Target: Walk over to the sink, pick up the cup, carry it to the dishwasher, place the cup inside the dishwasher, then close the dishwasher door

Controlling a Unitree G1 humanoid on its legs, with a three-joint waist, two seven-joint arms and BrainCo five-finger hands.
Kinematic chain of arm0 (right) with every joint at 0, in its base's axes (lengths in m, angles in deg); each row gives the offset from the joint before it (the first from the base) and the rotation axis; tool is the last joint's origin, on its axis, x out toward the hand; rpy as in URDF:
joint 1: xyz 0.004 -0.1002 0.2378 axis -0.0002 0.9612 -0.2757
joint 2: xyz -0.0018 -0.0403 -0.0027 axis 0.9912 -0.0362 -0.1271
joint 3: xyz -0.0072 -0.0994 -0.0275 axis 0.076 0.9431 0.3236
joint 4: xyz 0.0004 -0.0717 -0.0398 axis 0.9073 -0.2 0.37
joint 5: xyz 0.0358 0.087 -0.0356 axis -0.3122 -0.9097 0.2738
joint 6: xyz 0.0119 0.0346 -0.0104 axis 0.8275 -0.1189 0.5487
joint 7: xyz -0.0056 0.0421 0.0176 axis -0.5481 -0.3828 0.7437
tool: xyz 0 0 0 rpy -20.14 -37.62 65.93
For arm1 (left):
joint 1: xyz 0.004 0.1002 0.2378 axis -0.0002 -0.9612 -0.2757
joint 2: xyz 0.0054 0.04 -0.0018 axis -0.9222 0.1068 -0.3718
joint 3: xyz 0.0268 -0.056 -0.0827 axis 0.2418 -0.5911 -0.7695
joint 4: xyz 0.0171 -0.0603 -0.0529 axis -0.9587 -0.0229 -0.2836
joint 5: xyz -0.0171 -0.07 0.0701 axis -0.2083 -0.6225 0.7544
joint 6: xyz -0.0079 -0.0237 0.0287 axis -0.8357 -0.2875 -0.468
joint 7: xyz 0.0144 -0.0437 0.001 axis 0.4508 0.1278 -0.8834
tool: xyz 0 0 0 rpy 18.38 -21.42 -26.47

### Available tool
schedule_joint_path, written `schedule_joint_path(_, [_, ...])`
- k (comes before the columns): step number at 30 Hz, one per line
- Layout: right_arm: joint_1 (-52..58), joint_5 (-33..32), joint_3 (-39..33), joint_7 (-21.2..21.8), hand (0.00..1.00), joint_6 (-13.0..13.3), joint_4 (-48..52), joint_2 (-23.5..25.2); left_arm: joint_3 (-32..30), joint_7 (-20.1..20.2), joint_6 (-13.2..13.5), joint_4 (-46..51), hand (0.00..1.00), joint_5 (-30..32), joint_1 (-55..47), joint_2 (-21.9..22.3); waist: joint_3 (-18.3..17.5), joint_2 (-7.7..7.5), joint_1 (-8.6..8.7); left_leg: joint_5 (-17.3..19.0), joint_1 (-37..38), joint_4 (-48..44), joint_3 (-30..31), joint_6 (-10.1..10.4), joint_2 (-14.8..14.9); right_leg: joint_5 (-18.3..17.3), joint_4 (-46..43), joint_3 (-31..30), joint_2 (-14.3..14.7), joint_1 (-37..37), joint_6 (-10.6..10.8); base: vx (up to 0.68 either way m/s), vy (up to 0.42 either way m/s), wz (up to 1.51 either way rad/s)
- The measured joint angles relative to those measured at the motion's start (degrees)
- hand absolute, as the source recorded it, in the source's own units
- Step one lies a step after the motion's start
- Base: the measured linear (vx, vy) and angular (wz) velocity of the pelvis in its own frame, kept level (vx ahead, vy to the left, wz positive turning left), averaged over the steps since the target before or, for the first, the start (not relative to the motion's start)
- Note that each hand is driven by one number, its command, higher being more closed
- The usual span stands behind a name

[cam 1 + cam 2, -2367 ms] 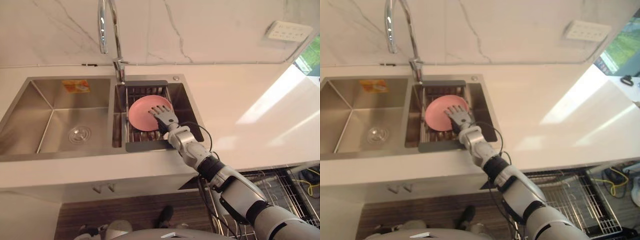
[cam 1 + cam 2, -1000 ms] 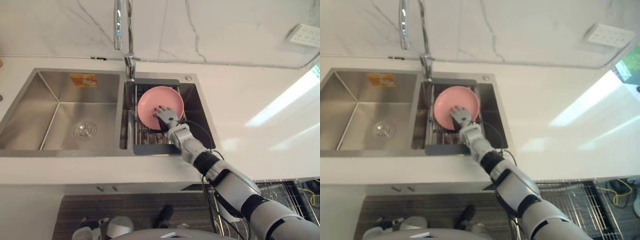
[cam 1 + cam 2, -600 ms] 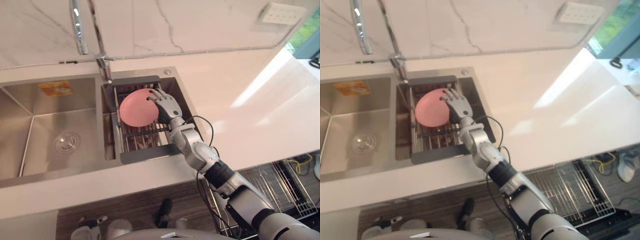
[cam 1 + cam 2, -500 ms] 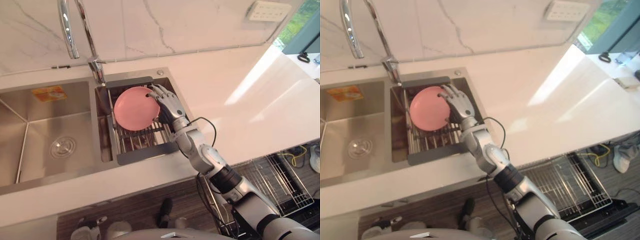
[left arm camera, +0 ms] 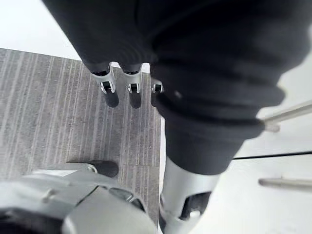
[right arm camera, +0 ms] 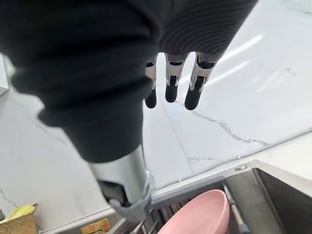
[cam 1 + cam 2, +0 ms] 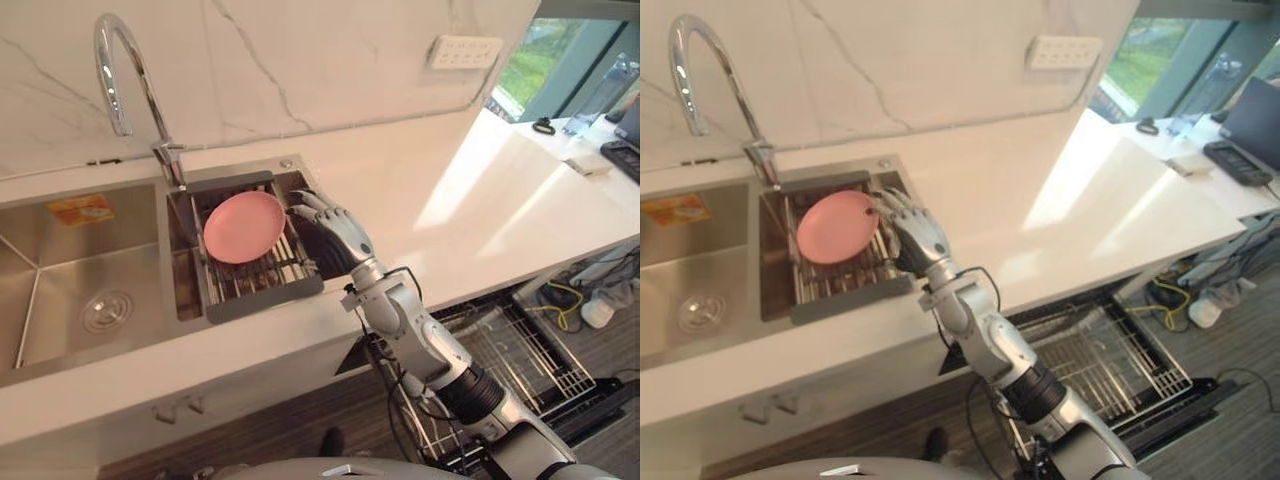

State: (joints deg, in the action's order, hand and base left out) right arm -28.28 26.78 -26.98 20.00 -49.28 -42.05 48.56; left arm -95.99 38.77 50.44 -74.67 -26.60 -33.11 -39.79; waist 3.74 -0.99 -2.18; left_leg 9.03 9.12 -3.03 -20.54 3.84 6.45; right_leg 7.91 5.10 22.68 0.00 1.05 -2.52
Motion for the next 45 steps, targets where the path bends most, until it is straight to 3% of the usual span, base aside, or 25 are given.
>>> schedule_joint_path(5, [0.0, -0.3, 0.1, 2.5, 0.0, 0.0, 0.0, -1.9, 0.8, -0.1, -0.3, -0.2, 0.0, 0.0, 1.2, 0.4, 0.1, 1.08, 0.41, -0.5, -0.1, 0.0, 0.2, 0.5, 0.3, 0.4, 0.0, -0.1, 0.4, 0.0, -0.4, 0.0, -0.056, -0.03])
schedule_joint_path(12, [-4.4, 6.5, 2.7, 4.6, 0.0, -0.3, -1.1, -1.9, 0.8, -0.1, -0.4, -0.4, 0.0, 0.1, 1.7, -0.5, 0.0, -0.47, -0.01, -0.4, -0.8, -0.5, 0.5, 0.3, -0.1, 0.9, 0.1, -0.1, -0.2, 0.1, -0.3, -0.05, -0.013, 0.01])
schedule_joint_path(17, [-12.0, 9.0, 6.6, 6.2, 0.0, -1.9, -12.5, -1.2, 0.8, -0.1, -0.4, -0.4, 0.0, 0.2, 2.8, -0.8, 0.2, -1.12, -1.19, -0.8, -1.7, -0.9, 1.9, 0.3, -0.1, 1.1, 0.1, 0.7, -0.4, 0.2, -0.6, -0.02, -0.023, 0.13])
schedule_joint_path(29, [-26.5, 15.7, 14.8, 18.4, 0.0, -4.2, -39.1, 4.4, 0.1, 0.0, 0.1, -0.3, 0.0, 2.6, 3.5, -0.8, 0.9, -2.02, -5.03, -1.6, -2.8, -1.1, 3.7, 0.1, -0.2, 1.2, 0.1, 2.8, -0.9, 0.1, -0.7, 0.0, -0.006, 0.09])
schedule_joint_path(33, [-30.7, 17.9, 14.9, 18.7, 0.0, -5.0, -45.4, 6.8, -0.2, 0.1, 0.5, -0.1, 0.0, 3.6, 4.0, -0.8, 2.0, -2.17, -6.67, -1.7, -3.2, -1.9, 4.8, 0.1, -0.3, 1.4, 0.1, 3.4, -1.1, -0.2, -0.8, -0.02, -0.008, 0.1])
schedule_joint_path(40, [-35.9, 18.9, 14.9, 18.5, 0.0, -9.1, -50.0, 9.0, -0.7, 0.1, 1.0, 0.5, 0.0, 4.7, 3.9, -1.0, 3.3, -2.36, -8.09, -1.9, -3.7, -2.3, 6.3, 0.1, -0.4, 1.3, 0.1, 5.0, -1.6, -0.9, -0.7, -0.02, -0.008, 0.13])
schedule_joint_path(45, [-37.2, 18.7, 14.6, 18.2, 0.0, -10.3, -52.5, 10.0, -1.7, 0.1, 1.0, 0.6, 0.0, 5.6, 3.8, -1.0, 4.0, -2.36, -8.81, -1.9, -4.2, -2.8, 6.6, 0.1, -0.3, 1.2, 0.1, 5.5, -1.6, -0.8, -0.6, -0.01, -0.01, 0.05])
